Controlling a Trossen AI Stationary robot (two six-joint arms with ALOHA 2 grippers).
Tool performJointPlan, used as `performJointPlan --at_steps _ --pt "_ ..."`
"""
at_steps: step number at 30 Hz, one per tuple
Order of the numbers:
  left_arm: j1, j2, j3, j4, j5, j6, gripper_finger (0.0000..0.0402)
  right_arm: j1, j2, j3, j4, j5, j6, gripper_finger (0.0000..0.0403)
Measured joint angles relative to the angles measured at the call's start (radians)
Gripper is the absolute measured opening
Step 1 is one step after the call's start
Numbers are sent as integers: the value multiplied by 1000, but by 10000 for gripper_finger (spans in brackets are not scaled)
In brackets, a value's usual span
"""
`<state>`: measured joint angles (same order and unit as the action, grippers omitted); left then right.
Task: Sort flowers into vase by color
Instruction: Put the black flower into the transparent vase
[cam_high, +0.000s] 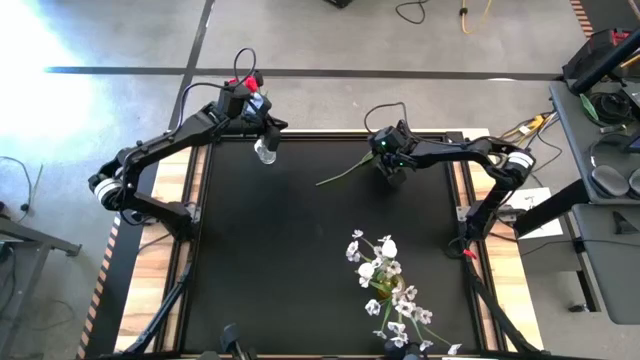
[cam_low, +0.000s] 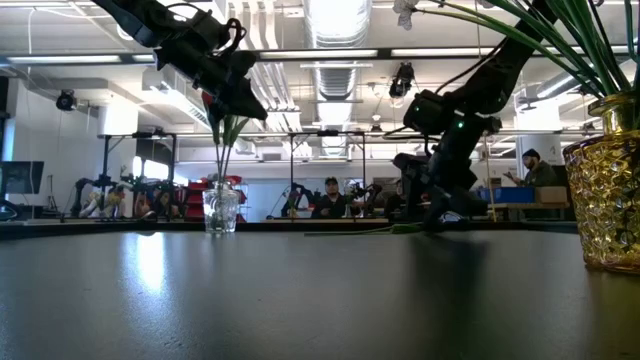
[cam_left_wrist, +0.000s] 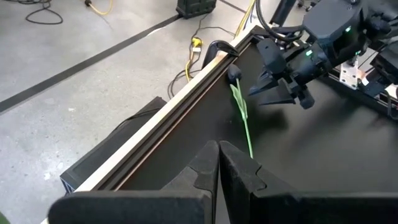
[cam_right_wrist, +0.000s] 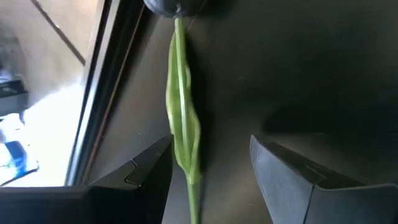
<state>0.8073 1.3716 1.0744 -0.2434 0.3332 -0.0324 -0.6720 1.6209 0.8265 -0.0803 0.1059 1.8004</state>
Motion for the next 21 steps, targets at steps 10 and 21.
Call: performJointPlan --at_steps 10,21 --pt "3 0 -2 -22 12 -3 0 -2 78 3 96 19 72 203" --pt "5 0 -2 -49 34 -8 0 -8 36 -1 116 147 75 203"
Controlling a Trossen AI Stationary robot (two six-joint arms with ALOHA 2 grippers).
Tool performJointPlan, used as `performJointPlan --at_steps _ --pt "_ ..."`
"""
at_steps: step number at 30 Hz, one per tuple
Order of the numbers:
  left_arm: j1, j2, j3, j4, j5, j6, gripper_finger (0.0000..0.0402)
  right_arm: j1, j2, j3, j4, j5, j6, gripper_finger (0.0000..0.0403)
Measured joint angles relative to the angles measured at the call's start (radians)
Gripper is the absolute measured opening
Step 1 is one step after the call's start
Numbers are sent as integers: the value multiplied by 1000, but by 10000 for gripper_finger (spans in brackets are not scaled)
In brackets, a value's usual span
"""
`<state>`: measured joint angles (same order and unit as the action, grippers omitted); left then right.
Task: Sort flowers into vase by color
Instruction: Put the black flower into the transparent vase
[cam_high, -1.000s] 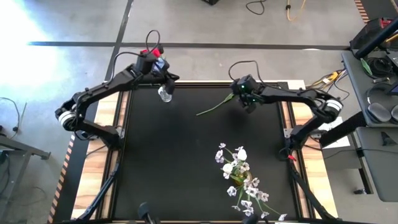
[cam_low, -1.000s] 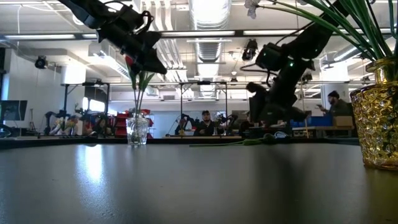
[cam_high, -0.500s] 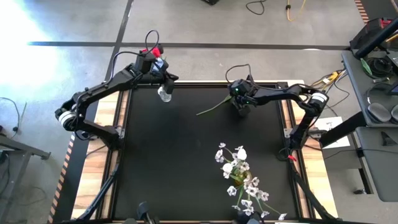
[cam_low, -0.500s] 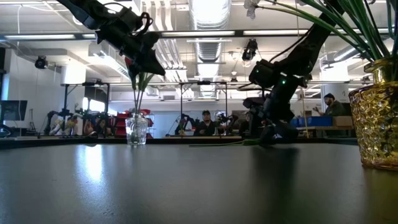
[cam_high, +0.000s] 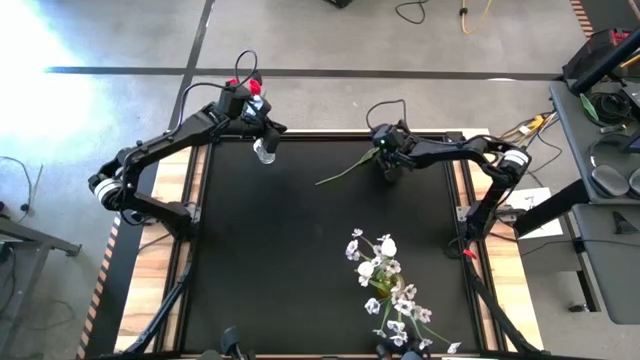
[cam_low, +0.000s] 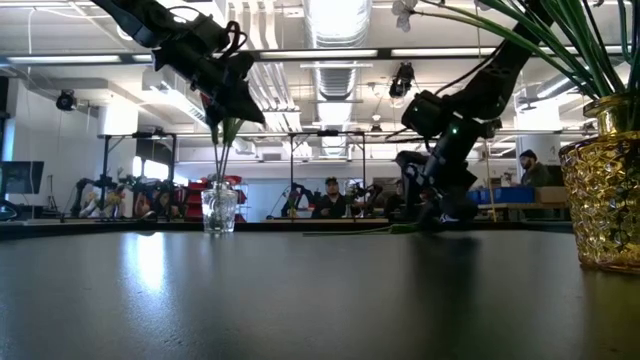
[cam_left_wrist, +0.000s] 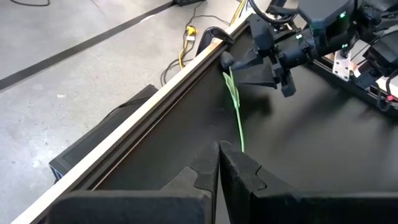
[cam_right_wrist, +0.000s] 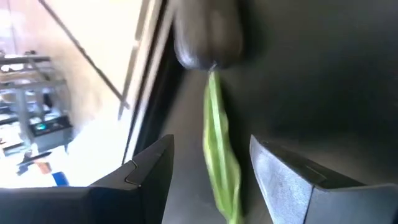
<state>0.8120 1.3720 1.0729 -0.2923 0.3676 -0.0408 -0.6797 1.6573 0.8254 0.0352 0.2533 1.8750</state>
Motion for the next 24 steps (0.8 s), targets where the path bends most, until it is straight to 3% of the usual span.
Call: performJointPlan --at_steps 8,24 --pt "0 0 0 -2 11 -6 0 -13 18 2 28 18 7 185" --pt "0 1 0 -44 10 -7 0 -15 127 82 23 -36 -9 76"
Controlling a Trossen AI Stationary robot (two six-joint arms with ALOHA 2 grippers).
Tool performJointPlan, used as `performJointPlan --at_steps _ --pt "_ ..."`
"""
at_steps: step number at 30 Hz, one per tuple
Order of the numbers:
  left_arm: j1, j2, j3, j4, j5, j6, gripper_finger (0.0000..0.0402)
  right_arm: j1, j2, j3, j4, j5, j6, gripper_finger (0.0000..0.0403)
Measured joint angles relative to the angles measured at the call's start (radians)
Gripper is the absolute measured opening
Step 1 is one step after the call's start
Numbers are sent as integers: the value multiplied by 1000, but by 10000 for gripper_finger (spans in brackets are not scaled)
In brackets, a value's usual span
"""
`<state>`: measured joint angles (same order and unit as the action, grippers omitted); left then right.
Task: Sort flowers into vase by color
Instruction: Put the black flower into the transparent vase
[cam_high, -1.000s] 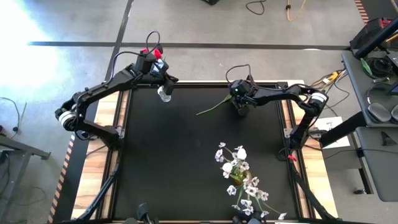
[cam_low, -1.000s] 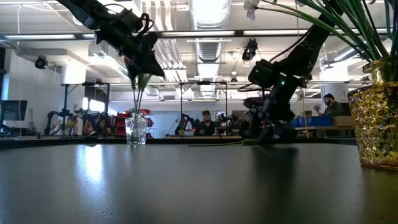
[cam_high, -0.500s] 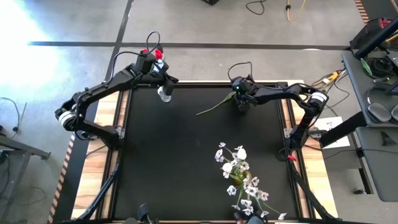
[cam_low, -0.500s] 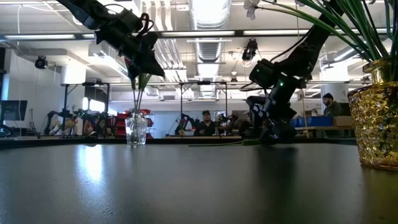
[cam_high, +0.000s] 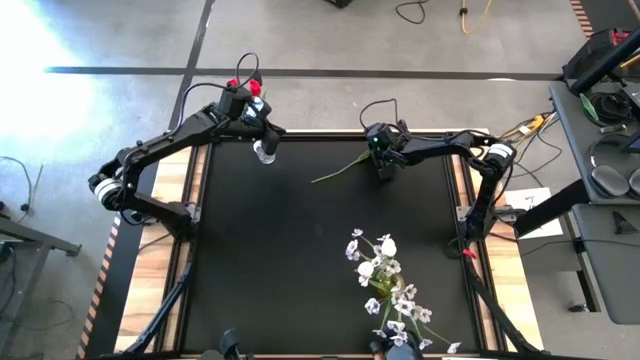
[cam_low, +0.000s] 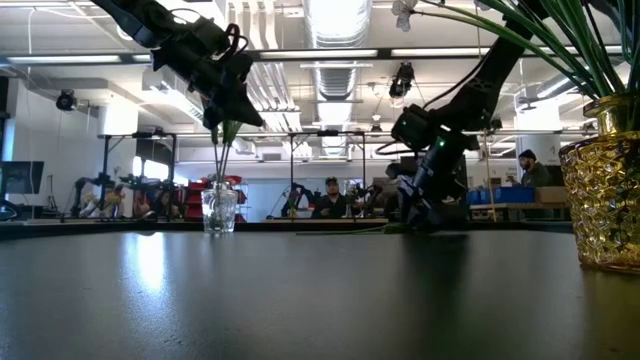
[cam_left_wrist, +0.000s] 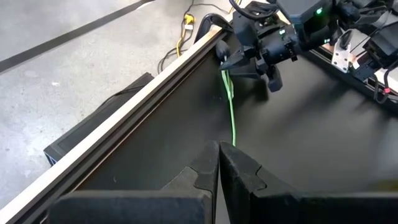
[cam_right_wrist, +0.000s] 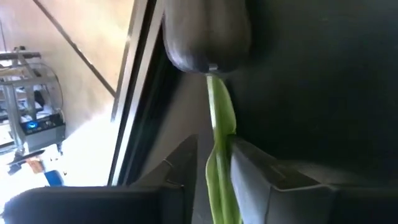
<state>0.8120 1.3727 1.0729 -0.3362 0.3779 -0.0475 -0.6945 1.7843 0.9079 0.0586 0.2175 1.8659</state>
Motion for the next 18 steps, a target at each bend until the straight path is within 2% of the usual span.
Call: performJointPlan --at_steps 8,15,18 --pt "0 0 0 -4 7 -17 0 0 -42 -3 -8 -1 -111 16" --pt "0 0 19 4 41 -44 0 0 -157 -3 -31 43 -287 13" --pt "0 0 36 4 85 -63 0 0 -224 -3 -32 56 -392 13"
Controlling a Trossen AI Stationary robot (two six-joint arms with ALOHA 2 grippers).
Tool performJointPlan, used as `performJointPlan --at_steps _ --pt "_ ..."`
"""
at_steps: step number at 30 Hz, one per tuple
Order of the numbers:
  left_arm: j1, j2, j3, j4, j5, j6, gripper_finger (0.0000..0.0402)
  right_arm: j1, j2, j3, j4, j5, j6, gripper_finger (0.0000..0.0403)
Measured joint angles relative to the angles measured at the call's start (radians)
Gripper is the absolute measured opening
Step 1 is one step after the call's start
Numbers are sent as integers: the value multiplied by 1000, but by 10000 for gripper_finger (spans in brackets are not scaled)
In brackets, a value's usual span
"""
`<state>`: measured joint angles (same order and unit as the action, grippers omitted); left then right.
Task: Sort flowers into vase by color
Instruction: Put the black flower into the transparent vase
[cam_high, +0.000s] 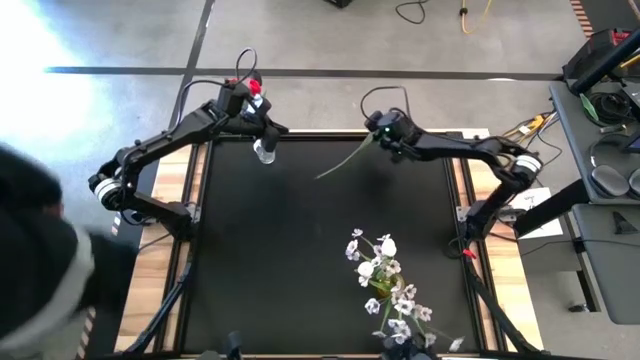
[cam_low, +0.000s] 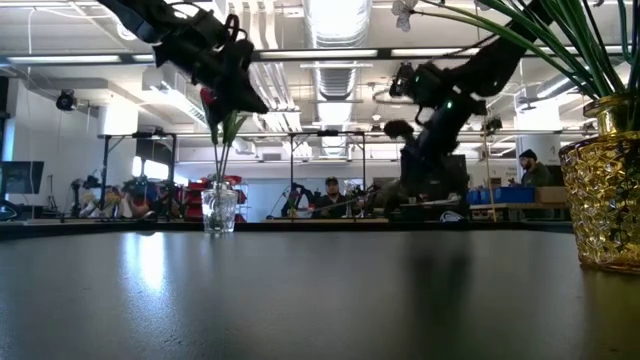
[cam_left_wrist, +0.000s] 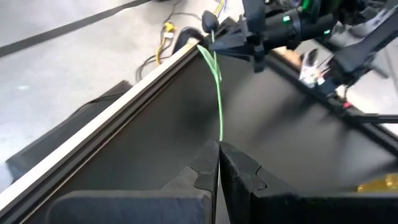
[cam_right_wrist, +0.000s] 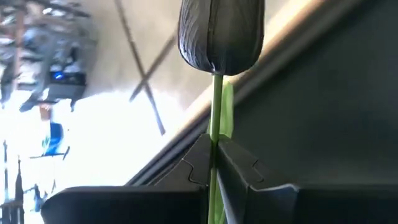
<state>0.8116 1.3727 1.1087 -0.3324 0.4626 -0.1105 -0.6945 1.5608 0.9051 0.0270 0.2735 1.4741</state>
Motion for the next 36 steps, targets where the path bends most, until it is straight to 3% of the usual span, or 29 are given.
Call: performJointPlan --at_steps 7,13,19,27,36 --pt "0 -1 71 3 106 -40 0 0 -201 0 9 42 -286 13" --pt "0 -29 122 5 127 -63 0 0 -385 7 15 41 -553 13" --pt "0 -95 103 2 127 -56 0 3 -482 88 24 -100 -848 12" --pt "-1 -252 -3 13 123 -14 0 71 -355 291 89 -320 -1108 12" --pt "8 -461 -144 107 74 -39 0 222 -24 603 188 -295 -1290 12"
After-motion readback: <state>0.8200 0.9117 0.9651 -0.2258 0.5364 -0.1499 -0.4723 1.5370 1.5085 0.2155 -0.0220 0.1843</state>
